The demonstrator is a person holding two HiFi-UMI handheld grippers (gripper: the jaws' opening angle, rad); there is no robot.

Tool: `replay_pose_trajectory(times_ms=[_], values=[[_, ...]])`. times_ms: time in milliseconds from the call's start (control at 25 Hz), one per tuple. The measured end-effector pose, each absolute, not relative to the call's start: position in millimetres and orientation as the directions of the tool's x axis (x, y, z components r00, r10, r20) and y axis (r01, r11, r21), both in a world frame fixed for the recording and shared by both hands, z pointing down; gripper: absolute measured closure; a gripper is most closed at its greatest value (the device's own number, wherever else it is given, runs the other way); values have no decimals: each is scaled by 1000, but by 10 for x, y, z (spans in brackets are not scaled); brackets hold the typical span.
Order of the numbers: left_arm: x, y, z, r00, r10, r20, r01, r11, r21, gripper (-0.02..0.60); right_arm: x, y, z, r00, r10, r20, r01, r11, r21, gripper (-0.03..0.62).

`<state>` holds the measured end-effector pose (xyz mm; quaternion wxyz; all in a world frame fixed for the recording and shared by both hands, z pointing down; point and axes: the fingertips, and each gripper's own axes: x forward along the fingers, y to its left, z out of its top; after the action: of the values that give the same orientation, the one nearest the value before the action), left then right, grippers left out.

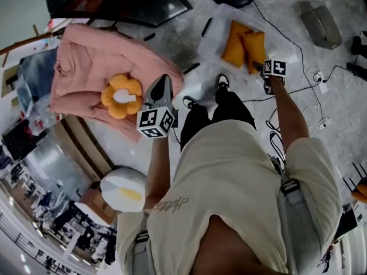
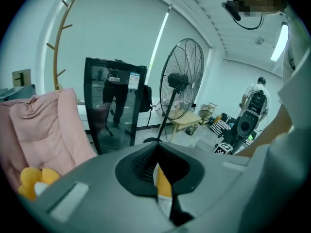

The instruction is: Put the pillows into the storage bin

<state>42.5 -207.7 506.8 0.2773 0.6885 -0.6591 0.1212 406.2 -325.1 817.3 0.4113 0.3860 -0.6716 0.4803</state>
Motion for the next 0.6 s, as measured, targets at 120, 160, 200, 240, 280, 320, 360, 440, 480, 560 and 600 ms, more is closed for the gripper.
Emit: replay_pose_trajectory(times_ms=[120, 160, 200, 240, 280, 320, 360, 440, 480, 560, 600], values=[[251, -1830, 5071, 38, -854, 519, -970, 93, 223, 565, 3718, -3292, 8112, -394, -119, 911, -886, 315, -342, 111], [186, -1740, 5063, 6, -859, 512, -967, 125, 222, 565, 3556, -3340, 8075, -411, -117, 904, -869, 350, -350, 111], [122, -1644, 5052, -27, -864, 503, -962, 158, 221, 565, 3381, -3383, 8031, -429, -113, 896, -849, 388, -358, 111], [57, -1541, 5041, -55, -867, 495, -957, 187, 221, 565, 3215, -3402, 7985, -445, -109, 889, -829, 426, -362, 111], [-8, -1433, 5033, -76, -870, 487, -952, 209, 224, 565, 3070, -3385, 7941, -454, -105, 885, -812, 459, -362, 111], [-77, -1315, 5026, -92, -872, 480, -947, 226, 229, 565, 2945, -3336, 7903, -457, -101, 884, -797, 488, -356, 111], [-152, -1184, 5018, -106, -874, 474, -942, 241, 234, 565, 2829, -3263, 7870, -456, -97, 885, -784, 514, -348, 111], [-334, -884, 4983, -140, -876, 462, -932, 274, 237, 565, 2571, -3092, 7801, -455, -85, 886, -758, 559, -335, 111], [-440, -716, 4961, -163, -875, 456, -926, 295, 235, 565, 2422, -3006, 7764, -459, -79, 885, -744, 579, -334, 111], [-661, -354, 4932, -220, -868, 445, -909, 348, 228, 565, 2095, -2835, 7681, -473, -66, 878, -710, 619, -336, 111], [-768, -168, 4929, -252, -862, 441, -899, 377, 223, 565, 1923, -2751, 7637, -481, -58, 875, -688, 643, -336, 111]])
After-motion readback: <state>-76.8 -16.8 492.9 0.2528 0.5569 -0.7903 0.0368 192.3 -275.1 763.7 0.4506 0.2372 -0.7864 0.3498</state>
